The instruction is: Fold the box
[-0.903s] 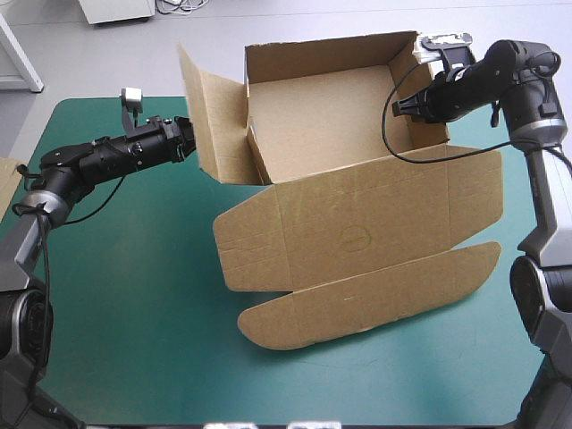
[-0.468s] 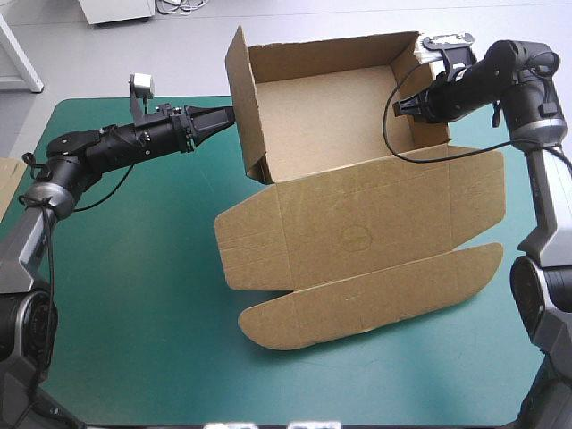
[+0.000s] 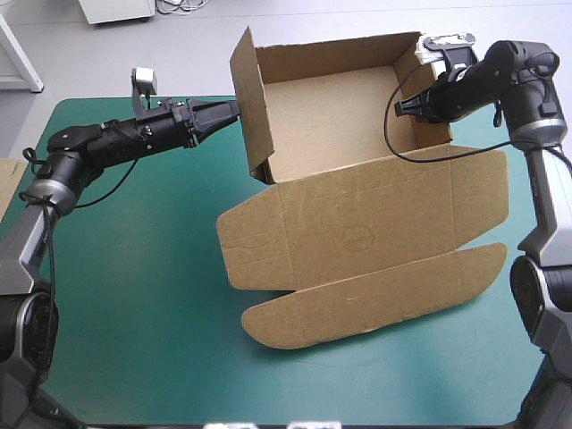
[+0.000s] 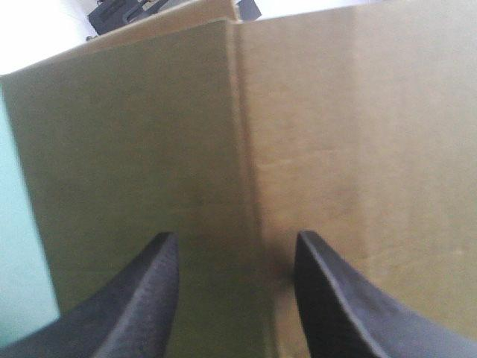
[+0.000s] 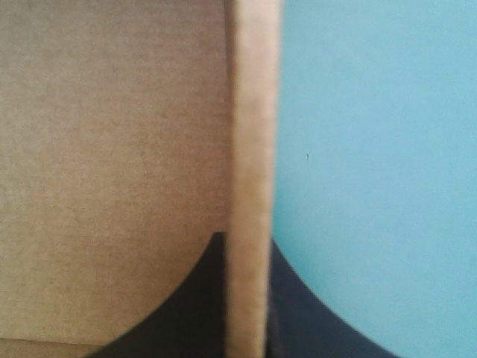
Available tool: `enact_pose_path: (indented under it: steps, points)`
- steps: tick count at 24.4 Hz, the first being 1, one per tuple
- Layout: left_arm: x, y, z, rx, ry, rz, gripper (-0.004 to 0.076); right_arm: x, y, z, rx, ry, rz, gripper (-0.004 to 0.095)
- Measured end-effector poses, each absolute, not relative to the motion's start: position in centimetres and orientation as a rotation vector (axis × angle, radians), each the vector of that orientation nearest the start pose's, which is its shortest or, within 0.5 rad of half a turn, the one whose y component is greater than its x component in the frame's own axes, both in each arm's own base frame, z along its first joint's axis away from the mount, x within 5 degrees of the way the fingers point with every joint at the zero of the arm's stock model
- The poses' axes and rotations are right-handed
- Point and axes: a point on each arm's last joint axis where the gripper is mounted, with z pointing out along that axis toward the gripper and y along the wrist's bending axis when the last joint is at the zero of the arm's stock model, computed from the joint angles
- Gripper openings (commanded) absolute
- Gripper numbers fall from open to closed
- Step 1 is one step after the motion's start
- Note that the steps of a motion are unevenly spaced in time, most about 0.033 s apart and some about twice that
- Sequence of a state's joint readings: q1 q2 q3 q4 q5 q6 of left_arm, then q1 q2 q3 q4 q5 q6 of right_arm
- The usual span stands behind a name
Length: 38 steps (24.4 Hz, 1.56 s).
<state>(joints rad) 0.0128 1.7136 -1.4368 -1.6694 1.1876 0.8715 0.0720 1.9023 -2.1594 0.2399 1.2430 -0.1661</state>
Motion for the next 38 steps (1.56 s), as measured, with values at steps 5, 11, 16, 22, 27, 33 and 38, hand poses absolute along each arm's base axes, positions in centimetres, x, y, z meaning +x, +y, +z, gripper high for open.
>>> enact_pose_path:
  steps: [5,11,16,22,27,33,38]
  points:
    - [35.7,-10.1,39.9,0.355,1.727,-1.599,0.0358,41.0,5.0,41.4,-0.289,2.432,0.266,0.0001]
    - [35.6,-10.2,39.7,0.354,1.772,-1.6,0.0358,41.0,4.9,41.4,-0.288,2.433,0.262,0.0001]
    - [35.6,-10.3,38.4,0.416,1.92,-1.483,0.0358,41.1,4.7,41.3,-0.269,2.439,0.238,0.0001]
    - [35.3,-13.8,39.3,0.528,2.005,-1.272,0.044,41.1,4.9,41.3,-0.273,2.446,0.187,0.0001]
    - [35.1,-14.7,39.6,0.557,2.078,-1.144,0.0445,41.0,5.4,41.2,-0.265,2.452,0.157,0.0001]
    - [35.1,-15.4,39.4,0.531,2.143,-1.051,0.0445,41.0,5.5,41.2,-0.244,2.457,0.15,0.0001]
    - [34.8,-16.2,38.7,0.536,2.219,-0.931,0.0445,41.0,5.8,41.1,-0.237,2.461,0.151,0.0001]
